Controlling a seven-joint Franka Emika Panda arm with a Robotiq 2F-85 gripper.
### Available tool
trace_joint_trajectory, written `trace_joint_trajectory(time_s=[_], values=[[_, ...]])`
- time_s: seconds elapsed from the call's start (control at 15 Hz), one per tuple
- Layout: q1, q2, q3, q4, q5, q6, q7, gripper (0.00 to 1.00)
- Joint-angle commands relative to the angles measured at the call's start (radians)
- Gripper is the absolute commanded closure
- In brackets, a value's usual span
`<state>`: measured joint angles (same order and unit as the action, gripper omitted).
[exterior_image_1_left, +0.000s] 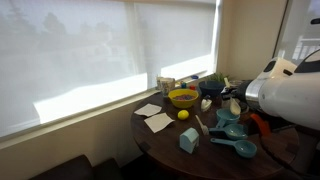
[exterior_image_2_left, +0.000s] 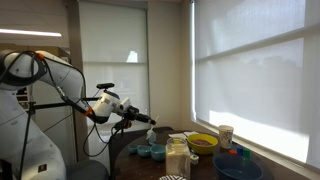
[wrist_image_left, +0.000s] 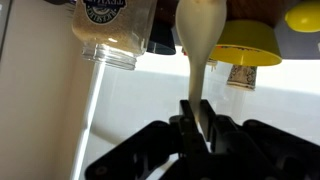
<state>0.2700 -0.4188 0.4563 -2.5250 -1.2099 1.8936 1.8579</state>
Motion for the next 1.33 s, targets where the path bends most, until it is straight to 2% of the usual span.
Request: trace_joint_trajectory(time_s=[0.0, 0.53, 0.8, 1.27], values=[[0.038, 0.056, 0.007, 0.034, -0.071, -0.087, 0.063, 0.97], [0.099, 0.107, -0.004, 0.058, -0.088, -0.176, 0.072, 0.97], [0.102, 0.071, -0.053, 0.051, -0.061, -0.119, 0.063, 0.97], [0.084, -0.052, -0.200, 0.028, 0.014, 0.071, 0.023, 0.97]])
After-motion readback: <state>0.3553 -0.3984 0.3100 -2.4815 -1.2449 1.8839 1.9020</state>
